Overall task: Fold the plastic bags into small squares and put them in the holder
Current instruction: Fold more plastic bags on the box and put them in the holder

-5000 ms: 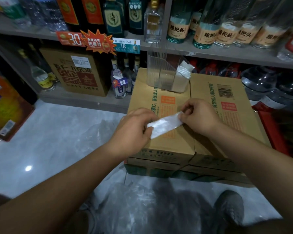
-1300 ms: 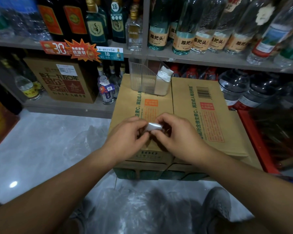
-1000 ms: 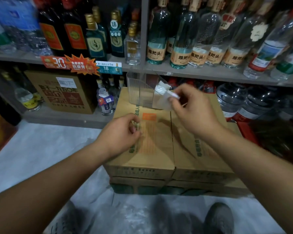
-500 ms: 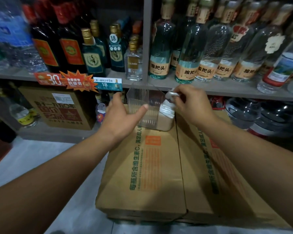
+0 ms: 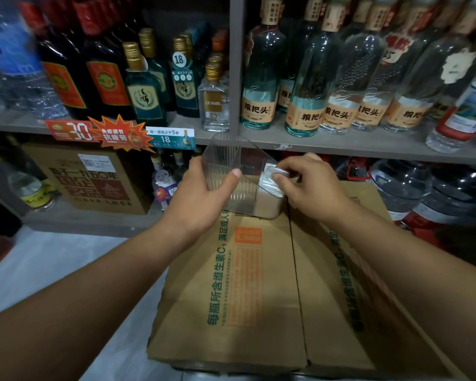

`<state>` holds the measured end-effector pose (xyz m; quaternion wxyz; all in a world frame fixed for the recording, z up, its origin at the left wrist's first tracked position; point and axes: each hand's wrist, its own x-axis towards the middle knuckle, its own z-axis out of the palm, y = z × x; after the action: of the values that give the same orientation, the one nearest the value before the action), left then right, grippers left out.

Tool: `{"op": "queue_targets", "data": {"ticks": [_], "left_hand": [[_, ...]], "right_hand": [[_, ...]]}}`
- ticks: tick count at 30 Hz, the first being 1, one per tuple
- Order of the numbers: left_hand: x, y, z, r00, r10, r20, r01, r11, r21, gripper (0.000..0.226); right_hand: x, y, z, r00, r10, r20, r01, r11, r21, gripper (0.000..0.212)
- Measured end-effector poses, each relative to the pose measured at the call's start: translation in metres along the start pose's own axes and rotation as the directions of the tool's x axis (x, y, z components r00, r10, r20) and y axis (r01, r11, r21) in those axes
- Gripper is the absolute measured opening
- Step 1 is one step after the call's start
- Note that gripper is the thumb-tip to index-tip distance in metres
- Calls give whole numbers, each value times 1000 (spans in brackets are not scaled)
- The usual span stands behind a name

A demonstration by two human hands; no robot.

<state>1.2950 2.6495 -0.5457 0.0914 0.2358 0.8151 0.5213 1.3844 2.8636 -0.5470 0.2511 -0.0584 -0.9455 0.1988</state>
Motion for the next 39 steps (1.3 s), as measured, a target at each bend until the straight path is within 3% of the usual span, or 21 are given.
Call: {"op": "queue_targets", "data": {"ticks": [5, 12, 23, 27, 29, 34, 39], "left_hand": [[1, -2, -1, 1000, 4, 11, -4, 1000, 13, 53], [2, -4, -2, 1000, 12, 17, -12, 1000, 25, 60], [2, -4, -1, 1000, 15, 9, -15, 999, 34, 55], [2, -5, 0, 1000, 4, 7, -4, 1000, 26, 62], [2, -6, 0, 1000, 1, 1, -1, 1000, 23, 64], [2, -6, 2, 1000, 6, -7, -6, 999, 31, 59], [4, -8, 3, 1000, 6, -11, -6, 999, 46, 64]], "right_hand": [[14, -5, 2, 998, 55, 41, -51, 994, -93, 17], [38, -13, -1, 943, 188, 273, -137, 971, -195, 20], [22, -14, -17, 916, -3, 401, 85, 979, -186, 31], [22, -21, -30, 786, 160, 598, -97, 986, -135, 35], [22, -24, -31, 732, 188, 655, -133, 982, -134, 49], [25, -23, -8, 760, 208, 616, -50, 963, -264, 70], [25, -16, -1, 767, 211, 607, -129, 976, -176, 73]]}}
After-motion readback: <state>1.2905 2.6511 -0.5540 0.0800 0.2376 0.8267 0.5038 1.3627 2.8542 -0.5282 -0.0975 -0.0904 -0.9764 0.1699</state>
